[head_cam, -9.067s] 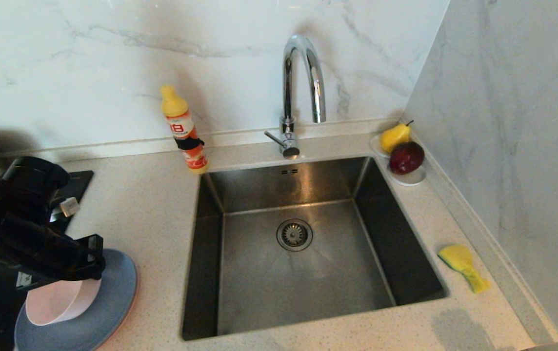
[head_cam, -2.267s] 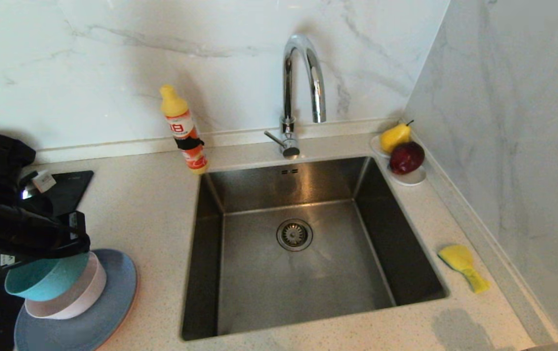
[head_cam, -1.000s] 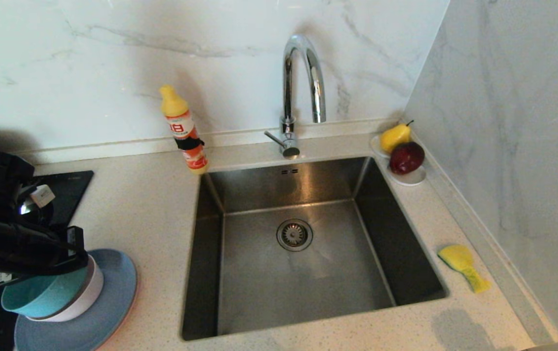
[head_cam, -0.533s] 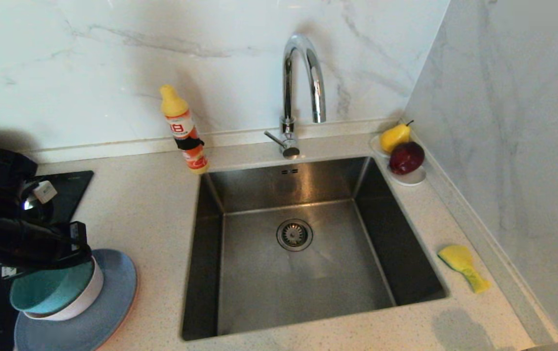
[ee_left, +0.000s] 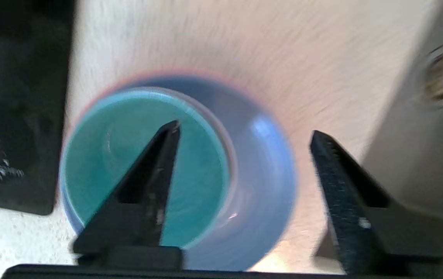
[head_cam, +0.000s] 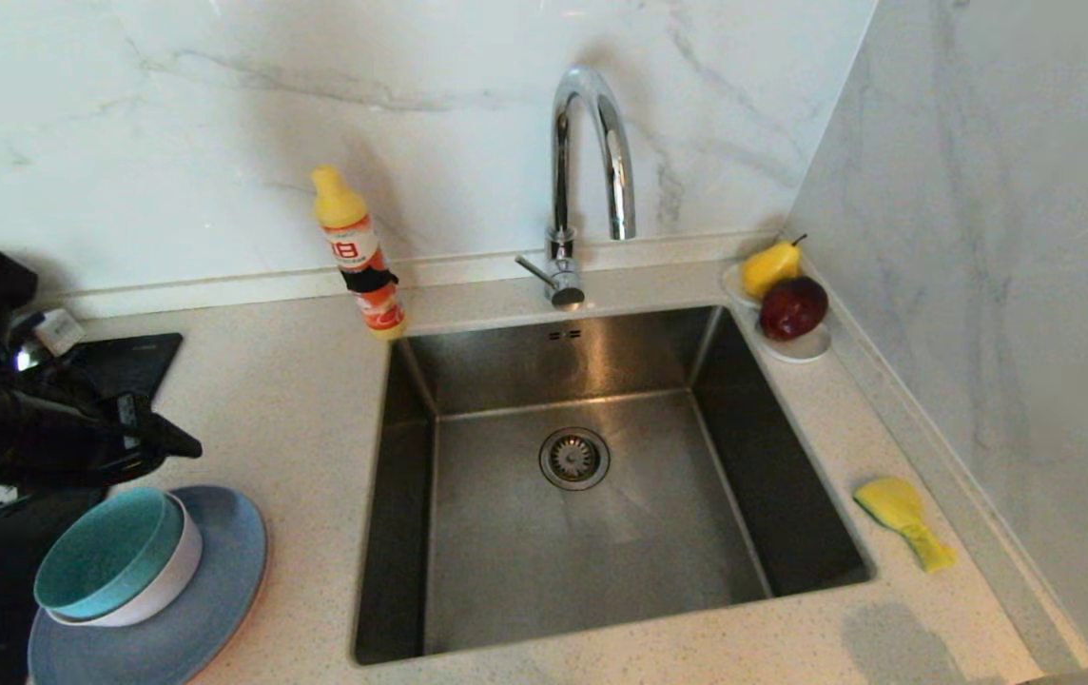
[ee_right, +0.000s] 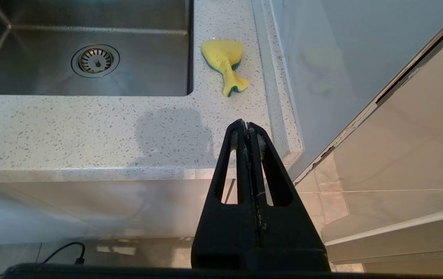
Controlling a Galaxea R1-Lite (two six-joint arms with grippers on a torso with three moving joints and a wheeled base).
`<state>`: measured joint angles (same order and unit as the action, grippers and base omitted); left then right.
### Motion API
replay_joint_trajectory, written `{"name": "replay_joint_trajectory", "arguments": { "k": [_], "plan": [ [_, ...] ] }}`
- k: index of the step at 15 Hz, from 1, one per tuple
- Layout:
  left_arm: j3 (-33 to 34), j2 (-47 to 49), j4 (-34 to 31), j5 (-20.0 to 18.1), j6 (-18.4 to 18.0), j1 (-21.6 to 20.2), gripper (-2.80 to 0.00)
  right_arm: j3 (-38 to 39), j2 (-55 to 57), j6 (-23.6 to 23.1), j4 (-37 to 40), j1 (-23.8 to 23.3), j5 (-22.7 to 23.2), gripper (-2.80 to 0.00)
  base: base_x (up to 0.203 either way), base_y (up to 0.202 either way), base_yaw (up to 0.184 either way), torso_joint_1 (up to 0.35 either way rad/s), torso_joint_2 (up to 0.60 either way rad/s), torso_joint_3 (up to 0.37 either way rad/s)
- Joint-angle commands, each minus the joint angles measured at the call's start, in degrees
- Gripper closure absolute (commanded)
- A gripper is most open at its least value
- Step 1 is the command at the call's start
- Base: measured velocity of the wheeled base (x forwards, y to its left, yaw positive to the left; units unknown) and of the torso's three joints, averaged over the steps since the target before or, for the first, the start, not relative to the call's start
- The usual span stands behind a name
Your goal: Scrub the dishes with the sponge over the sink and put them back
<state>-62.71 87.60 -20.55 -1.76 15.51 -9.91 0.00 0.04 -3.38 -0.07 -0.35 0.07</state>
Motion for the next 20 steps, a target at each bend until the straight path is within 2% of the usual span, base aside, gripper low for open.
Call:
{"name": "replay_joint_trajectory", "arguments": {
  "k": [1, 2, 5, 6, 10, 13, 15, 18, 20],
  "plan": [
    [-3.57, -3.97, -0.84, -0.5, 0.23, 0.05, -2.8, 0.0, 0.04, -0.05, -0.01, 0.0, 0.02, 0.0, 0.0, 0.0, 0.0, 0.0, 0.0, 0.0],
    [-5.27, -4.76, -1.47, -0.83, 0.03, 0.05, 0.0, 0.0, 0.04, -0.05, -0.01, 0.0, 0.02, 0.0, 0.0, 0.0, 0.0, 0.0, 0.0, 0.0],
    [-9.14, -7.17, -0.02, -9.51, -0.38, 0.06, 0.0, 0.0, 0.04, -0.05, -0.01, 0.0, 0.07, 0.0, 0.0, 0.0, 0.0, 0.0, 0.0, 0.0],
    [-10.19, -7.58, 2.18, -11.1, -0.53, 0.48, 0.0, 0.0, 0.04, -0.05, -0.01, 0.0, 0.02, 0.0, 0.0, 0.0, 0.0, 0.0, 0.0, 0.0],
    [-9.8, -13.54, 9.93, -12.34, -1.0, 6.09, 0.0, 0.0, 0.04, -0.05, -0.01, 0.0, 0.02, 0.0, 0.0, 0.0, 0.0, 0.0, 0.0, 0.0],
    [-6.58, -22.42, 10.96, -14.66, -3.75, 7.08, 0.0, 0.0, 0.04, -0.05, -0.01, 0.0, 0.02, 0.0, 0.0, 0.0, 0.0, 0.0, 0.0, 0.0],
    [-2.19, -31.0, 10.89, -13.59, -4.87, 7.12, 0.0, 0.0, 0.04, 0.03, -0.01, 0.0, 0.02, 0.0, 0.0, 0.0, 0.0, 0.0, 0.0, 0.0],
    [6.49, -46.68, 10.67, -8.36, -5.5, 7.15, 0.0, 0.0, 0.04, -0.05, -0.01, 0.0, 0.02, 0.0, 0.0, 0.0, 0.0, 0.0, 0.0, 0.0],
    [12.21, -58.02, 9.1, -7.54, -6.6, 7.17, 0.0, 0.0, 0.04, -0.05, -0.01, 0.0, 0.02, 0.0, 0.0, 0.0, 0.0, 0.0, 0.0, 0.0]
  ]
}}
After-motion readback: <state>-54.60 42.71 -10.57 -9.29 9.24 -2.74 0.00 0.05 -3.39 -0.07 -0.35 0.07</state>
